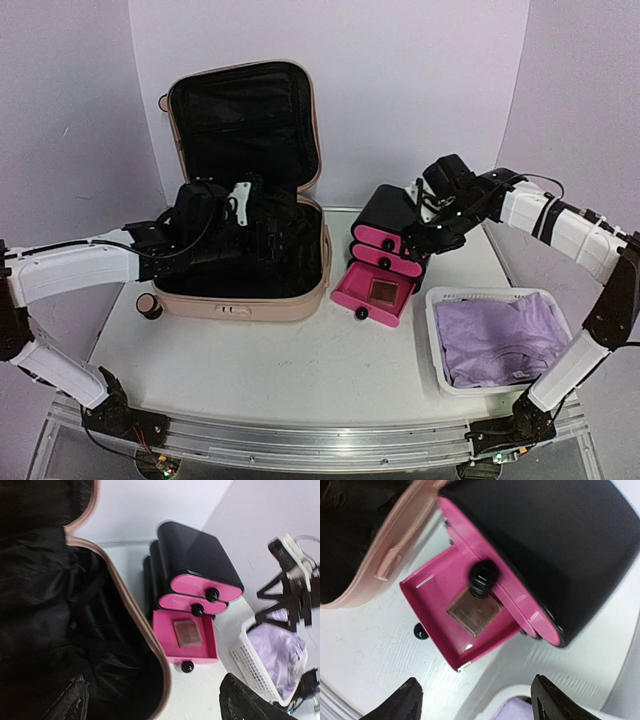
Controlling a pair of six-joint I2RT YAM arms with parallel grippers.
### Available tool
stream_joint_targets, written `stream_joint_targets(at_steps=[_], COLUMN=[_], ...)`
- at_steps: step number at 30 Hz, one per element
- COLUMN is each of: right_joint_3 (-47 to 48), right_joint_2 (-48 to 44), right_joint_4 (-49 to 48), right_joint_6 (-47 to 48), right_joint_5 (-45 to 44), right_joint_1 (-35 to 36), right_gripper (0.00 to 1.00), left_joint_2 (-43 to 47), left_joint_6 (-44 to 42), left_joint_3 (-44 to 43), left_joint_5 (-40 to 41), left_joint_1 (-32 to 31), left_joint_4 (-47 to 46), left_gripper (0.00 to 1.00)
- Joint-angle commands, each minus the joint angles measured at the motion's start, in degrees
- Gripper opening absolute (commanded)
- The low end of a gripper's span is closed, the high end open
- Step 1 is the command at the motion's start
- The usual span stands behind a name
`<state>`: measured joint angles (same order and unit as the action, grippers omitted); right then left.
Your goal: Open, take out, and arrange the luggage
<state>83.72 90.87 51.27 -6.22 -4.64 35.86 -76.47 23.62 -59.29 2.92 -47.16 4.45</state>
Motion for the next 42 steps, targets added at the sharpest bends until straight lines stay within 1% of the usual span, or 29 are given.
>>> stream_joint_targets(at_steps=[1, 5, 6, 8, 9, 11, 14, 17, 19, 21, 23, 26, 31, 38, 42], right_joint_3=[-1.72, 2.95, 4.26, 7.34, 8.93, 12.30, 17.56, 22.80, 25.39, 27.70, 30.39, 31.83, 26.87, 21.96, 20.13], right_joint_2=[-2.60, 0.14, 1.16, 3.58, 4.94, 7.87, 12.66, 17.68, 20.35, 22.59, 24.94, 27.13, 25.79, 23.76, 23.01], right_joint_4=[0.87, 1.39, 1.41, 1.38, 1.39, 1.38, 1.35, 1.39, 1.38, 1.37, 1.23, 1.30, 0.87, -1.09, -1.24], right_joint_6=[-7.91, -10.60, -11.51, -12.98, -13.08, -12.83, -12.67, -13.29, -13.89, -14.53, -15.01, -14.99, -15.13, -16.70, -17.10], right_joint_5=[13.10, 17.32, 18.85, 21.59, 22.28, 22.00, 22.12, 22.63, 22.58, 23.25, 23.85, 23.28, 21.22, 23.10, 23.62], right_joint_1=[-7.33, -13.66, -15.10, -17.29, -17.87, -18.25, -18.40, -18.37, -18.37, -18.37, -18.37, -18.37, -18.37, -18.38, -18.37], right_gripper=[0.77, 0.78, 0.78, 0.78, 0.77, 0.75, 0.72, 0.64, 0.56, 0.49, 0.46, 0.45, 0.45, 0.44, 0.44], left_joint_2=[-6.34, -13.75, -15.43, -19.19, -21.11, -24.69, -30.59, -35.23, -37.94, -41.26, -44.50, -48.22, -52.63, -56.72, -59.60], left_joint_6=[-3.53, -6.61, -7.33, -9.75, -10.75, -12.42, -15.72, -17.93, -19.22, -20.22, -21.08, -21.60, -22.20, -23.53, -26.28], left_joint_3=[-5.77, -9.11, -9.70, -11.05, -11.64, -12.85, -15.40, -18.87, -20.89, -23.58, -26.00, -29.15, -33.68, -39.47, -43.92], left_joint_5=[-7.17, -6.59, -6.31, -5.50, -5.17, -3.78, -2.85, -1.52, -1.81, -1.68, -1.23, 1.10, 4.25, 7.89, 11.18], left_joint_1=[-4.34, -10.35, -11.54, -14.28, -15.41, -17.14, -18.59, -18.69, -18.75, -18.71, -18.76, -18.74, -18.72, -18.67, -18.46], left_joint_4=[-1.09, -1.17, -1.18, -1.11, -1.11, -1.11, -1.14, -1.04, -1.11, -1.04, -0.94, -0.85, -0.58, -0.58, -0.58], left_gripper=[0.89, 0.81, 0.77, 0.64, 0.58, 0.50, 0.45, 0.40, 0.35, 0.31, 0.29, 0.28, 0.31, 0.36, 0.41])
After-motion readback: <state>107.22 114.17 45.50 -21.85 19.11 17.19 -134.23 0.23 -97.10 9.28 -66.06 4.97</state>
